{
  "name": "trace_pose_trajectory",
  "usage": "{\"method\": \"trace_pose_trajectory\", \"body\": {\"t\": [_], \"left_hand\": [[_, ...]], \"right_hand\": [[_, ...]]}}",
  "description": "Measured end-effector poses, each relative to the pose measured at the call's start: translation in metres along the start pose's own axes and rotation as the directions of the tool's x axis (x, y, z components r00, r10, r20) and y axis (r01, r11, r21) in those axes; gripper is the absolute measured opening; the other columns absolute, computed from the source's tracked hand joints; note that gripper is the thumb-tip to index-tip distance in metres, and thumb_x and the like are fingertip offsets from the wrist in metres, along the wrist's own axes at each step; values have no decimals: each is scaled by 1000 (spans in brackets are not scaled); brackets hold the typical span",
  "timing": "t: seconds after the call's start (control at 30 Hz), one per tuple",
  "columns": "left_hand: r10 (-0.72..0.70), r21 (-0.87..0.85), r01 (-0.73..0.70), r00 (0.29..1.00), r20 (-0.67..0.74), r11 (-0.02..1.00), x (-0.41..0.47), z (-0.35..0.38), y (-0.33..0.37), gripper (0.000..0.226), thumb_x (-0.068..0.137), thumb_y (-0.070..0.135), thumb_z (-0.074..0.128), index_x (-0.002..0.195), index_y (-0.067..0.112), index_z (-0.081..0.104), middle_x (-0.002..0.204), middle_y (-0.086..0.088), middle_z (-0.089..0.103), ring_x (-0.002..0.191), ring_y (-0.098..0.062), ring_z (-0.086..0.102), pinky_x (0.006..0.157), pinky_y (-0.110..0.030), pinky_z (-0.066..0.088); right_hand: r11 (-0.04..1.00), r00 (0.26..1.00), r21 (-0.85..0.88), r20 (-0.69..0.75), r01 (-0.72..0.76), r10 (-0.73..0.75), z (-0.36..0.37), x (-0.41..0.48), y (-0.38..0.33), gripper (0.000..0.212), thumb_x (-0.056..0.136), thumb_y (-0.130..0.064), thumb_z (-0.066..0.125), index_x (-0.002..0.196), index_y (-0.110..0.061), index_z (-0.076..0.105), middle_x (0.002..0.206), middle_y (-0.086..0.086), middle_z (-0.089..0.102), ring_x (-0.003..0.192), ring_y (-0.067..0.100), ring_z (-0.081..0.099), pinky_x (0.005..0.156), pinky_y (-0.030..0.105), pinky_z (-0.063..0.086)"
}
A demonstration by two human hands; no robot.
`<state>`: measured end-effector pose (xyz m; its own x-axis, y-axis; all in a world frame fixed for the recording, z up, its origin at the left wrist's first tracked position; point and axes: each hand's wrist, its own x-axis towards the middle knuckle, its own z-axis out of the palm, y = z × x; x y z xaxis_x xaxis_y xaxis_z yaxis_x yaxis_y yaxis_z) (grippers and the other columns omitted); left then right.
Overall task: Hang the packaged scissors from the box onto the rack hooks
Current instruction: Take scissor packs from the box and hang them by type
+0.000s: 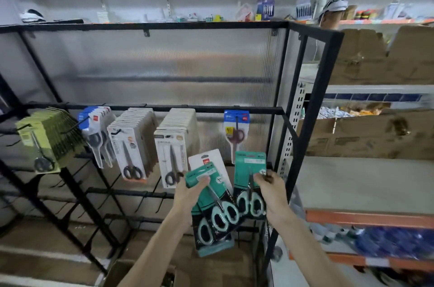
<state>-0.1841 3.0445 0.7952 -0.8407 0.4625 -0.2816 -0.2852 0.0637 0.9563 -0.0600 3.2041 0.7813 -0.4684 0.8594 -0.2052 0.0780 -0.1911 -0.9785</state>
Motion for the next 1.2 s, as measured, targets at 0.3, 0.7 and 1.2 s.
{"method": "trace_pose_trajectory", "body": {"t": [0.3, 0.7, 1.2], "left_hand": [[-71, -14, 71, 997, -22, 997, -14, -56, -33, 21, 89, 18, 78, 107, 16, 67, 92, -8, 77, 85, -28, 74, 74, -38, 58], [-99, 136, 78, 983, 152, 988, -18, -104, -70, 20, 90, 18, 76, 107, 17, 65, 95, -4, 75, 83, -18, 72, 62, -28, 52], [-138, 186, 105, 975, 176, 977, 47, -10, -85, 19, 90, 13, 76, 96, 26, 63, 95, -1, 74, 84, -17, 72, 76, -30, 60]], "right_hand": [[997, 998, -52, -42, -53, 51, -8, -36, 38, 10, 99, -16, 60, 107, -13, 66, 101, 2, 74, 90, 17, 72, 78, 32, 57], [971, 988, -227, -148, -78, 45, 23, -104, 86, 9, 96, -25, 60, 93, -23, 68, 96, 3, 75, 84, 20, 71, 78, 40, 56], [961, 980, -240, -171, -140, 100, 8, 23, 98, 20, 100, -19, 57, 106, -1, 65, 100, 11, 68, 81, 16, 64, 49, 8, 44]]}}
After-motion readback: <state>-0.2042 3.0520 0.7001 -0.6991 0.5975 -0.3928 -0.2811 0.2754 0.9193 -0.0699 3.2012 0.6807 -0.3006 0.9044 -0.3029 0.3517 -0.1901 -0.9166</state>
